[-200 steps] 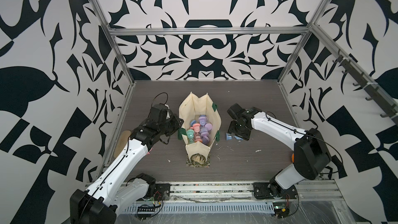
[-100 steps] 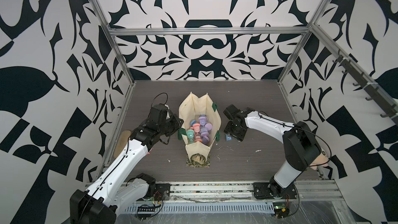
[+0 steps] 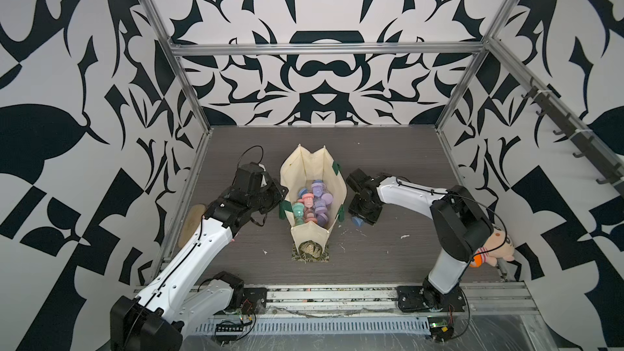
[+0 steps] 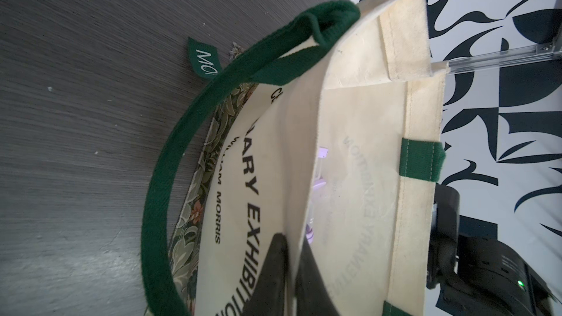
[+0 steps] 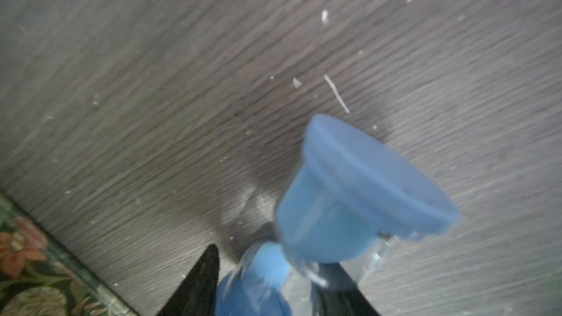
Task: Put the hourglass into the canvas bag
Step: Pick up the hourglass from the center of the board.
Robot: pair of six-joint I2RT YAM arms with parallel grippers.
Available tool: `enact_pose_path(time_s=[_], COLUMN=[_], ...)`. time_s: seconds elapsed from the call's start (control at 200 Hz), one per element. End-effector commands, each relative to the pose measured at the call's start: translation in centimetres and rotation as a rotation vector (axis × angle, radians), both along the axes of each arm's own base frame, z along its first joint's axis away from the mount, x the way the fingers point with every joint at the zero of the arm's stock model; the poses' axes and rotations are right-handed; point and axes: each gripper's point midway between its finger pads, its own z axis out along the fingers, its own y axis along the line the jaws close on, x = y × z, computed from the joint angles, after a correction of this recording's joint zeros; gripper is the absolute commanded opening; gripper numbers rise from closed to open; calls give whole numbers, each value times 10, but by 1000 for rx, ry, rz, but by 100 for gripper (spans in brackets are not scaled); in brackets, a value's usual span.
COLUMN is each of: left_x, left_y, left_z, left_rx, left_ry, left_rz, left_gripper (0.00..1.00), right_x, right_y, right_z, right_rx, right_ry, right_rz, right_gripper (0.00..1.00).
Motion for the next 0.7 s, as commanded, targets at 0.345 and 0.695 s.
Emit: enact_pose_path(time_s=[0.345, 0.695], left_x=[0, -2], left_y=[-1, 2], left_z=[-1, 3], left_rx=[-3, 0], left_ry=[2, -7], left_rz=[-9, 3], left_gripper=[13, 18], right_x=[-9, 20], right_y=[-9, -21], right_z=[5, 138], right_rx=[-4, -6], right_ry=[-35, -360], right_rz=[28, 152], right_gripper=[28, 16])
